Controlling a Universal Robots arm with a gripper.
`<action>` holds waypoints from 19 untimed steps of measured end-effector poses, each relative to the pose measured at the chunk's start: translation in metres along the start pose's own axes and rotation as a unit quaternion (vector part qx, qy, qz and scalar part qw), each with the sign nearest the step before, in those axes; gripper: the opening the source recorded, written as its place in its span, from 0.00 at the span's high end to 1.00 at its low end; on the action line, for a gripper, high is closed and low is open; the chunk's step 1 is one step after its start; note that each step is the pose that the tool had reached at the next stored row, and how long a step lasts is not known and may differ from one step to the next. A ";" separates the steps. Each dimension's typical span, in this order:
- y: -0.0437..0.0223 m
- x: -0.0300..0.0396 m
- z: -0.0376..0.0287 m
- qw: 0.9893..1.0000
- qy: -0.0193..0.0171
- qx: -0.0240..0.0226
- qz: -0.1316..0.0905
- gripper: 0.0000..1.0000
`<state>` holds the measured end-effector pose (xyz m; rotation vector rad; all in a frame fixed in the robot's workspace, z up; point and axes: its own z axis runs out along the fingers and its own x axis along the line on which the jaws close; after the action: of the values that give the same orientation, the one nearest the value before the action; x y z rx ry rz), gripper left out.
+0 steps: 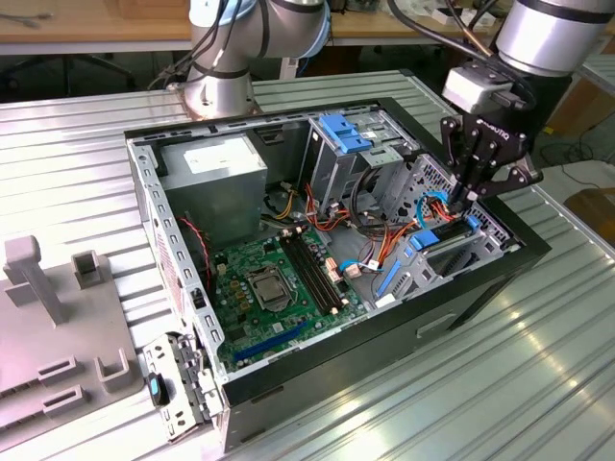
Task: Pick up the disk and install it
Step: 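Insert the second disk wire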
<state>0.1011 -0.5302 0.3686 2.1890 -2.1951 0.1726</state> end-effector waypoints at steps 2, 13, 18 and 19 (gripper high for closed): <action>0.0037 0.0016 0.0015 1.000 -0.001 0.002 0.000 0.84; 0.0048 0.0155 0.0170 0.999 -0.033 0.005 -0.001 0.84; 0.0048 0.0265 0.0184 0.998 -0.056 0.005 0.000 0.84; 0.0049 0.0282 0.0187 0.998 -0.059 0.005 0.000 0.84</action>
<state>0.0971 -0.5602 0.3528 2.2593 -2.2588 0.0559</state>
